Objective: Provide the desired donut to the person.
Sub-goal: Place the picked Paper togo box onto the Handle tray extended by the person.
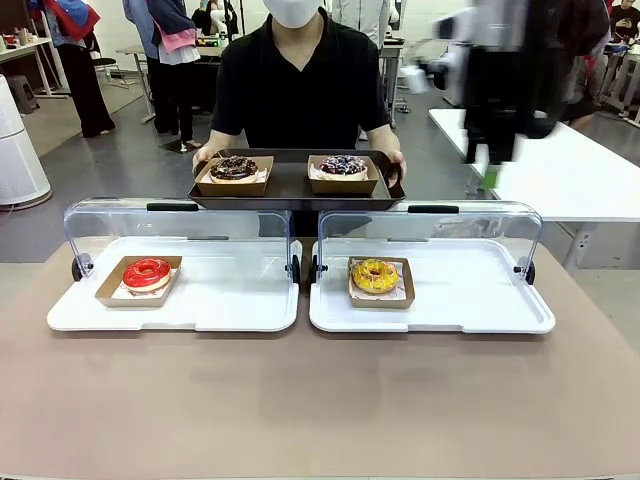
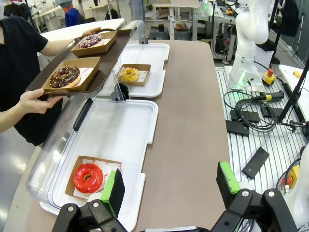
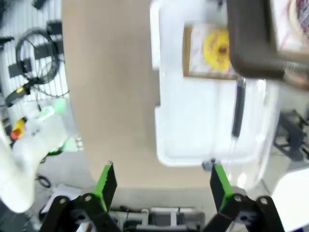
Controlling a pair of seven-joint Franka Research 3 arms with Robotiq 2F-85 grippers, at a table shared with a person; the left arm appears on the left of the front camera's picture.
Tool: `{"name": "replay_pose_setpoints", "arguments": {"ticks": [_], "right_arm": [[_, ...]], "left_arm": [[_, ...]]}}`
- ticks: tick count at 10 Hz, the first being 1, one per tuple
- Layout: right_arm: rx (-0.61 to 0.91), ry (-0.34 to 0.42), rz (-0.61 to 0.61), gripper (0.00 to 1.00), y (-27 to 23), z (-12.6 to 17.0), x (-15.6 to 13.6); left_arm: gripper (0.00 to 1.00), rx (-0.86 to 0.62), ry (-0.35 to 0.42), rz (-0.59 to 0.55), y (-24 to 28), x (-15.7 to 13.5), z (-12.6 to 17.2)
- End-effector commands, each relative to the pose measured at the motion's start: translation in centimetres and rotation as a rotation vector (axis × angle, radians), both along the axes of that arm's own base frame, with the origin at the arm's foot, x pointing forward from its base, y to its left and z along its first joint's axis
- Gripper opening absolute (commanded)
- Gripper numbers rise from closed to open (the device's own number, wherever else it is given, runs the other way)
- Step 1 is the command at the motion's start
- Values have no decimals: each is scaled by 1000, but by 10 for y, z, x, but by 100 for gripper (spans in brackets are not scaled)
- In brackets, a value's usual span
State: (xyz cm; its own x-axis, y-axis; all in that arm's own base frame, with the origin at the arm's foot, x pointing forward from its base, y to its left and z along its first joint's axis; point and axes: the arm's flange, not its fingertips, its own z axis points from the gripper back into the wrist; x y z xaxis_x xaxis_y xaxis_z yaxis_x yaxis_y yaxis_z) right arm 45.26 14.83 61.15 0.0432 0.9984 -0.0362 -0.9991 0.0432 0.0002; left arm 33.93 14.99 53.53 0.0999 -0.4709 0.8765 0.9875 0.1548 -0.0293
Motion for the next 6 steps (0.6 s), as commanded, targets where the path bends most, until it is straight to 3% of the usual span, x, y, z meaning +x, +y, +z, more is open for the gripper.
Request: {"name": "replay_pose_setpoints", "arguments": {"ticks": [1, 3, 6], "right_arm": [[57, -14, -35, 100, -55, -32, -15], [105, 5, -67, 100, -91, -50, -29], [117, -3, -78, 100, -101, -63, -41]], "left_arm": [[100, -7, 4, 3, 0, -1, 3], [100, -7, 4, 3, 0, -1, 3], [100, -7, 4, 3, 0, -1, 3]]}}
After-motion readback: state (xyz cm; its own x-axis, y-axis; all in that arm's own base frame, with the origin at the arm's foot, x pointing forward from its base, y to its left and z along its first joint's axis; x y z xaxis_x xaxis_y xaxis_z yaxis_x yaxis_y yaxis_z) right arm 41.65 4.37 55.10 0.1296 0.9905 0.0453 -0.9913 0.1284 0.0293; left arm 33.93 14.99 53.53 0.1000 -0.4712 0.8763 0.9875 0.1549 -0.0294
